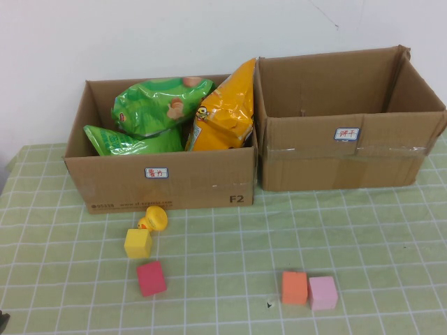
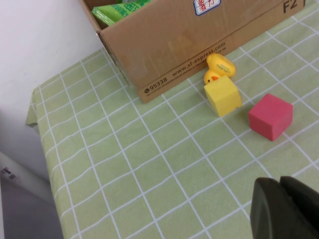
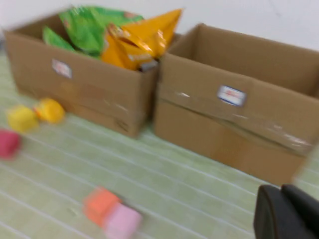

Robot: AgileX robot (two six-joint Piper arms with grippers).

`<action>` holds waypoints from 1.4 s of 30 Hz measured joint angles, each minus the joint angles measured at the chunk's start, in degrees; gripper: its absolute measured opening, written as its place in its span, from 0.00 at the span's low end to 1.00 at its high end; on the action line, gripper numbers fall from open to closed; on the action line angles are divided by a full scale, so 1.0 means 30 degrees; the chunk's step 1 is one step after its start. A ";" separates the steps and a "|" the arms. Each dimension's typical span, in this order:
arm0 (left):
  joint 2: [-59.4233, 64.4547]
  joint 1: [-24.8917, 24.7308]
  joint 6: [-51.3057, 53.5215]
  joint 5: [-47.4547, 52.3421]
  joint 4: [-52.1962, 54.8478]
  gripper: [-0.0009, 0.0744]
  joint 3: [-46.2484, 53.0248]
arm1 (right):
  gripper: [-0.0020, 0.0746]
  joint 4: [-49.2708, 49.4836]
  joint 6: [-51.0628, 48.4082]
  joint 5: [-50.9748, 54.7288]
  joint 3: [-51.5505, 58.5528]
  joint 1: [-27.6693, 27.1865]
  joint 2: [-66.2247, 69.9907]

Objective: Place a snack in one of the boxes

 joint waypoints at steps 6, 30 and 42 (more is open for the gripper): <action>0.0000 0.0000 0.0000 0.0000 0.0000 0.01 0.0000 | 0.02 -0.0340 -0.3484 0.6946 -0.2512 0.0000 0.0317; 0.0035 0.0000 -0.2032 -0.7367 0.4883 0.01 0.3670 | 0.02 0.5143 -0.3490 0.4235 0.0381 0.0000 -0.0018; 0.0071 0.0000 -0.5464 -0.7981 0.3179 0.01 0.3769 | 0.02 0.5143 -0.3533 0.4606 0.0381 0.0000 -0.0018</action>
